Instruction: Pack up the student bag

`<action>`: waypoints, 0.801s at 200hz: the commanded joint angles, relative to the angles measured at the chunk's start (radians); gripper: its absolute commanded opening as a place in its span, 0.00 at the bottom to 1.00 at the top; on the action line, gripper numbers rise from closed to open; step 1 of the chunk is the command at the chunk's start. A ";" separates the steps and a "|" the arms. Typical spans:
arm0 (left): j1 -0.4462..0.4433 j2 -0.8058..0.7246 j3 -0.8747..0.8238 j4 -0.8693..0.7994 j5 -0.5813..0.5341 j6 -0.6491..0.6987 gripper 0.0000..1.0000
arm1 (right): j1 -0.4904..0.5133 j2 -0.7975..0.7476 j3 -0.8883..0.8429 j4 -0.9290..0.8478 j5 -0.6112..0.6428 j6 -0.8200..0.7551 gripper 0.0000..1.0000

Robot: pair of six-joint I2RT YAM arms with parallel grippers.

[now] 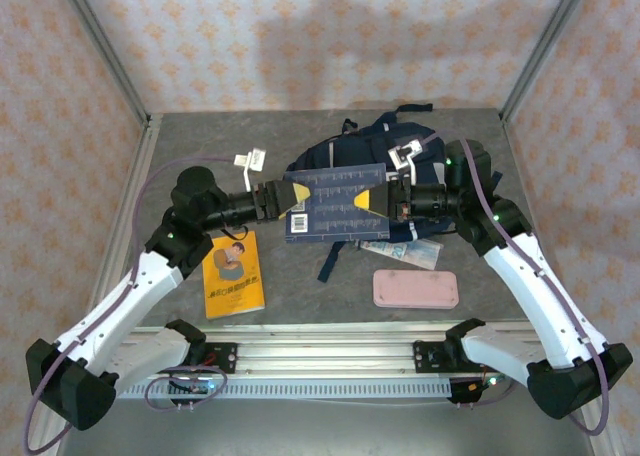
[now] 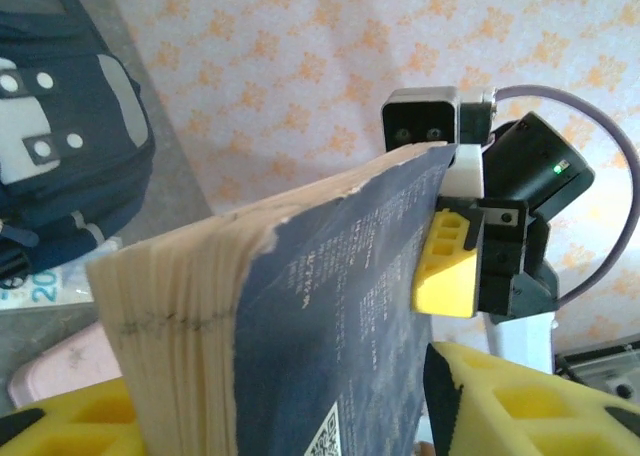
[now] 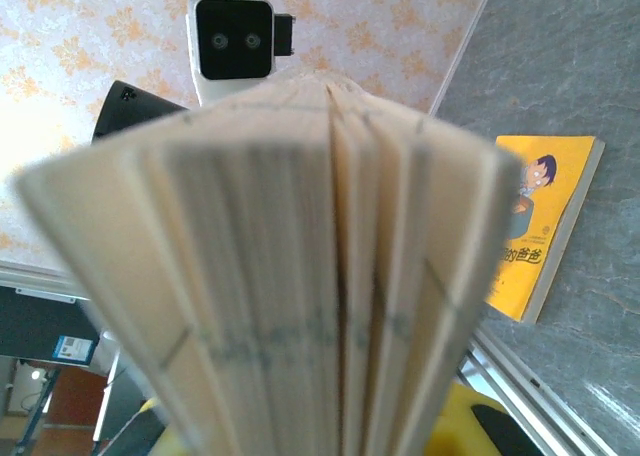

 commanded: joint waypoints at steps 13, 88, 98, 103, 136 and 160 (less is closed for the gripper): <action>-0.008 -0.024 -0.014 0.118 0.042 -0.027 0.37 | -0.009 0.010 0.026 -0.018 -0.002 -0.051 0.00; -0.017 0.004 -0.051 0.216 0.060 -0.078 0.25 | -0.009 0.056 0.022 0.002 0.027 -0.057 0.00; -0.017 0.005 -0.050 0.206 0.059 -0.068 0.24 | -0.010 0.062 0.023 -0.001 0.038 -0.061 0.00; -0.017 0.005 -0.050 0.198 0.058 -0.060 0.22 | -0.010 0.066 0.025 -0.004 0.046 -0.064 0.00; -0.004 -0.001 -0.041 0.121 0.025 -0.001 0.00 | -0.012 0.092 0.060 -0.077 0.166 -0.112 0.15; 0.081 -0.026 -0.004 -0.093 -0.066 0.096 0.00 | -0.011 0.120 0.105 -0.188 0.434 -0.188 0.28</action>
